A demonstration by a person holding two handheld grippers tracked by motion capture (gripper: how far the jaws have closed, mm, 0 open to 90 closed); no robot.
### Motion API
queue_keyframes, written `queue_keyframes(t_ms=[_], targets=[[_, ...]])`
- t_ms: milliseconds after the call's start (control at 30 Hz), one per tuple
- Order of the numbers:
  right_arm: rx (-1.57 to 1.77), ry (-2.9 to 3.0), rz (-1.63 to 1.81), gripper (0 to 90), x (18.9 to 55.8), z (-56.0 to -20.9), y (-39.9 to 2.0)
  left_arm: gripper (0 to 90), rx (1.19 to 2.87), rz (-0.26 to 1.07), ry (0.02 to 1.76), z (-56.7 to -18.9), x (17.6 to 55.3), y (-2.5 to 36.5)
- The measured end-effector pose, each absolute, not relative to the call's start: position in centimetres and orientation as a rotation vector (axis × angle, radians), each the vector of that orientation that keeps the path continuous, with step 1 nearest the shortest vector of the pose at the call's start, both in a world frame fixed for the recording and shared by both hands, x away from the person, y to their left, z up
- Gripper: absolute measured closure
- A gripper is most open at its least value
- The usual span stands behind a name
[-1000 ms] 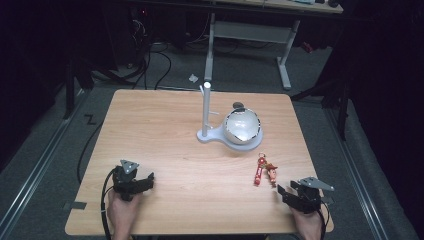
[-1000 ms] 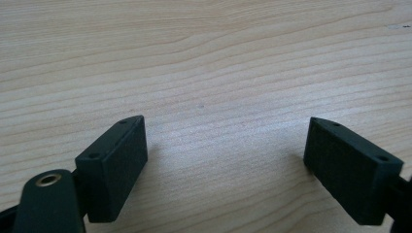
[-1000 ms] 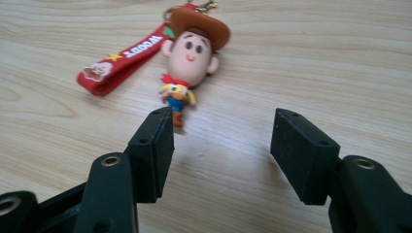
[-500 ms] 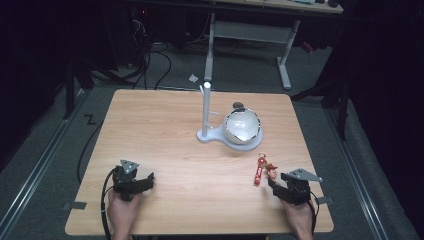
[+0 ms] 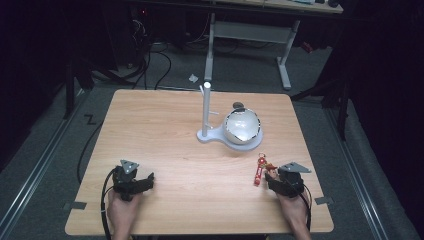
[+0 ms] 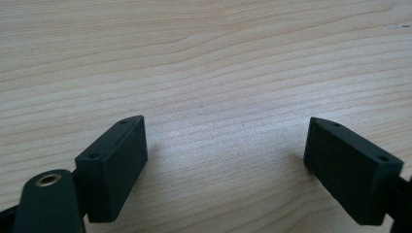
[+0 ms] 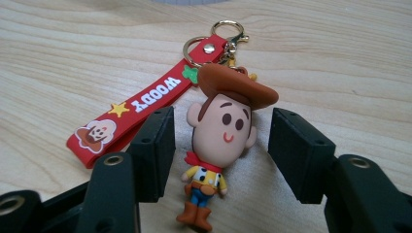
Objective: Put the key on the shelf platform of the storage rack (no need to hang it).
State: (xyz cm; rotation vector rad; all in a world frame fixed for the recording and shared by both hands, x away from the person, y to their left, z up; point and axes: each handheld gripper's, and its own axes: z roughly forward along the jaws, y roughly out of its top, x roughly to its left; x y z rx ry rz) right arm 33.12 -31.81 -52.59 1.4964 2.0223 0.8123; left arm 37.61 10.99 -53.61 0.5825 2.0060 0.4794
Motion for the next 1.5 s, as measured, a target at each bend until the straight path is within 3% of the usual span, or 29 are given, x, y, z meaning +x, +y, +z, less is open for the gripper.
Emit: queue_keyframes(t_ms=[133, 267, 767, 1500], targets=[[1.502, 2.019, 0.827, 46.5, 33.3, -52.7, -31.8, 16.1, 0.585, 0.48, 2.005, -53.6, 37.6, 11.0], [1.461, 2.018, 0.839, 54.8, 33.3, -52.9, -31.8, 16.1, 0.581, 0.48, 2.007, -53.6, 37.6, 11.0], [1.411, 2.019, 0.943, 56.5, 32.8, -52.2, -32.1, 16.1, 0.583, 0.48, 2.006, -53.6, 37.6, 11.0], [1.301, 1.973, 1.126, 57.1, 32.3, -46.2, -33.3, 16.0, 0.582, 0.48, 2.007, -53.6, 37.6, 11.0]])
